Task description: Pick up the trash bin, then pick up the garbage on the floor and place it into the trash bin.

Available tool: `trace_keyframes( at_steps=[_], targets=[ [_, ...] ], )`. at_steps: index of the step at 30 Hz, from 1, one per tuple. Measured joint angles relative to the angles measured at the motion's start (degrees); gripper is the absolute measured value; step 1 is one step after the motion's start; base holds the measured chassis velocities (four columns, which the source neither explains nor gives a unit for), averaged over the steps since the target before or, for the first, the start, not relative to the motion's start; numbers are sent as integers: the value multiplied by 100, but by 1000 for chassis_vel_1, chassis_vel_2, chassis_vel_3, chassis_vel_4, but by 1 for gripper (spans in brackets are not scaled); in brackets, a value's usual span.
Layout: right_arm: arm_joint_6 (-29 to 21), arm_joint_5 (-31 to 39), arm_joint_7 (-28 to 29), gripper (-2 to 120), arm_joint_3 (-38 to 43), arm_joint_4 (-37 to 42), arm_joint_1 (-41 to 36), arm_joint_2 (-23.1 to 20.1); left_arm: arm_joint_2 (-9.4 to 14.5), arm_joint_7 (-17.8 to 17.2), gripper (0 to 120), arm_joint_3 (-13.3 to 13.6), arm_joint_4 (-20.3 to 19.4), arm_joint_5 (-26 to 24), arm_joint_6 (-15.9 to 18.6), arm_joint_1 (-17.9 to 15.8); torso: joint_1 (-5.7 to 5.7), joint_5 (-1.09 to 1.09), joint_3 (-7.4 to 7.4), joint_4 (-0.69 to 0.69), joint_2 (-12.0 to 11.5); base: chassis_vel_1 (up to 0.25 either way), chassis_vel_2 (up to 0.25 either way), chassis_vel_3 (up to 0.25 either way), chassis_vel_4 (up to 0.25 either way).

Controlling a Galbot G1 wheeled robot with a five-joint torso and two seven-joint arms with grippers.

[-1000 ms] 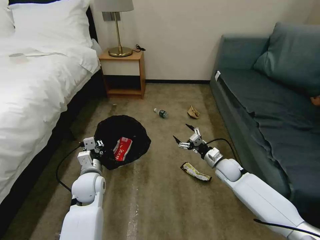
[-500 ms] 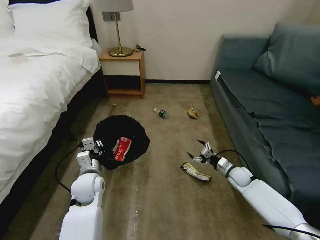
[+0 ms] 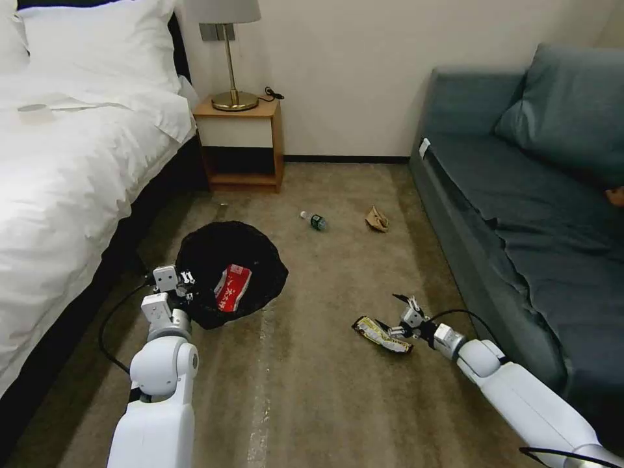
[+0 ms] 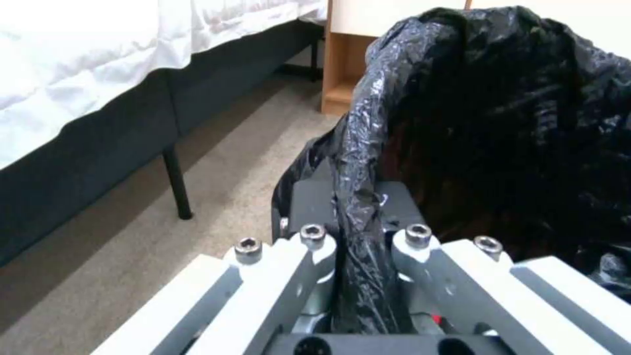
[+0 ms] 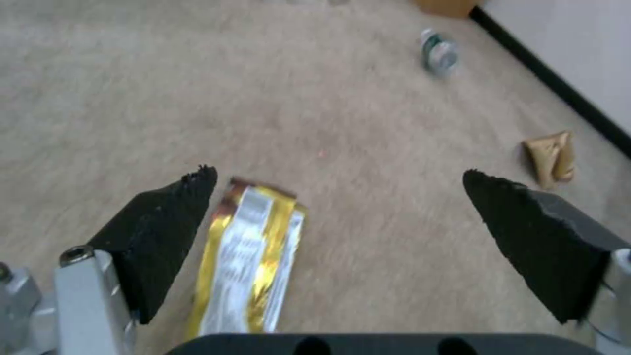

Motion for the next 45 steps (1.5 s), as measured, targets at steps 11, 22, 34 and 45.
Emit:
trace_keyframes(
  at_steps=[11,22,34,45],
  targets=[
    [264,-81,-742,95,285,-244,-103,18,-31,-84,5,61,28,3,-50,-52,0,0,0,0,0,0,0,0,0],
    [453,-337,-1444,96,464,-916,122,239,-61,-89,5,61,12,2,-55,-59,0,1,0,0,0,0,0,0,0],
    [568,-543,-1593,96,657,-1542,421,561,-103,-98,5,104,10,16,-55,-62,0,0,0,1,0,0,0,0,0],
    [501,-616,-1588,98,657,-1586,419,640,-109,-98,5,110,-19,28,-50,-60,0,0,0,0,0,0,0,0,0]
  ],
)
